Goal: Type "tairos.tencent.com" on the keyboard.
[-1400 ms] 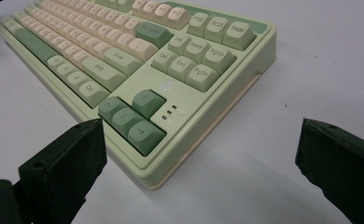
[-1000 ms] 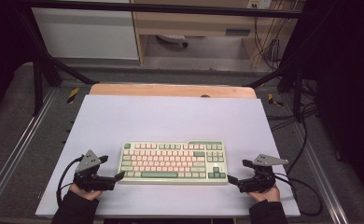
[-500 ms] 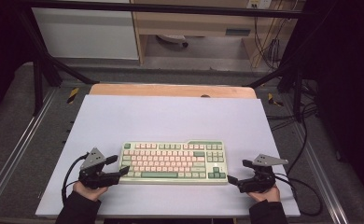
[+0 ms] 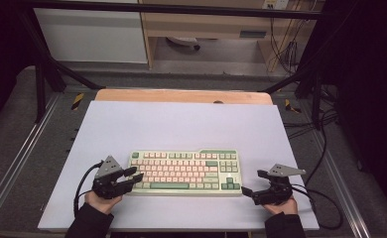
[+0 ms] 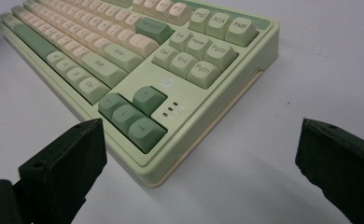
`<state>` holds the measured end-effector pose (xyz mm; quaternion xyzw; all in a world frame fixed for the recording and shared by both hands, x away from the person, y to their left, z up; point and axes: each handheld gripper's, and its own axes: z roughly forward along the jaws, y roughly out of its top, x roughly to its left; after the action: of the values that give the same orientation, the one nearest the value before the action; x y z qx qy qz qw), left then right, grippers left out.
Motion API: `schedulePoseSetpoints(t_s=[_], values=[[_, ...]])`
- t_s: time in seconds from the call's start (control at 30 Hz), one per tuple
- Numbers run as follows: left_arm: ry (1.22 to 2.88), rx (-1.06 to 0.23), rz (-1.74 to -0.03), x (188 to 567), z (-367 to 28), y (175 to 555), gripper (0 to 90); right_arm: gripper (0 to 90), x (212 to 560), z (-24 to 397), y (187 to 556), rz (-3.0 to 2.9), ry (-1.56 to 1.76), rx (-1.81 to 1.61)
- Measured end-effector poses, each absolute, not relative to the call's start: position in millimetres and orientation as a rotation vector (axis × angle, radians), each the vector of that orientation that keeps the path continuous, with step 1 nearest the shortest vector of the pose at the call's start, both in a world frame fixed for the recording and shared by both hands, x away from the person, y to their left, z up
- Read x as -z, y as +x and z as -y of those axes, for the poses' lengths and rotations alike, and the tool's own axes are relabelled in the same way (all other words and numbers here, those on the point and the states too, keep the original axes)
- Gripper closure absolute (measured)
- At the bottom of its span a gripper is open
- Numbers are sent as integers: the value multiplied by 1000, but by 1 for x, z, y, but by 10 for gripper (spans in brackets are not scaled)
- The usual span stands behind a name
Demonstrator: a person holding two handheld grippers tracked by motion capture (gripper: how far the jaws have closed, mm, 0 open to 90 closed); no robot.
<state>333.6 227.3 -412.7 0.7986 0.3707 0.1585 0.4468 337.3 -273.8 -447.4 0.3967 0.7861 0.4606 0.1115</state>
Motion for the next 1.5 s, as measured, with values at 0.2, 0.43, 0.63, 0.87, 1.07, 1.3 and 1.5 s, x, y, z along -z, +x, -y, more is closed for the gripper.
schedulePoseSetpoints(t_s=[0.2, 0.43, 0.63, 0.87, 1.07, 1.3, 1.5], values=[[1992, -387, -913, 411, -213, 338, 710, 25, 448, 274, 337, -2310, 1165, -1352], [2002, -371, -886, 408, -198, 343, 799, 25, 447, 274, 337, -2310, 1161, -1352], [2015, -358, -871, 408, -187, 347, 862, 25, 447, 274, 337, -2310, 1163, -1352], [2016, -354, -853, 406, -175, 353, 898, 25, 448, 273, 337, -2313, 1164, -1351], [2042, -349, -835, 408, -159, 359, 899, 25, 448, 274, 337, -2313, 1158, -1352], [2072, -357, -842, 416, -149, 365, 899, 25, 448, 273, 337, -2316, 1164, -1350], [2091, -376, -877, 422, -145, 373, 899, 25, 448, 273, 337, -2315, 1164, -1352]])
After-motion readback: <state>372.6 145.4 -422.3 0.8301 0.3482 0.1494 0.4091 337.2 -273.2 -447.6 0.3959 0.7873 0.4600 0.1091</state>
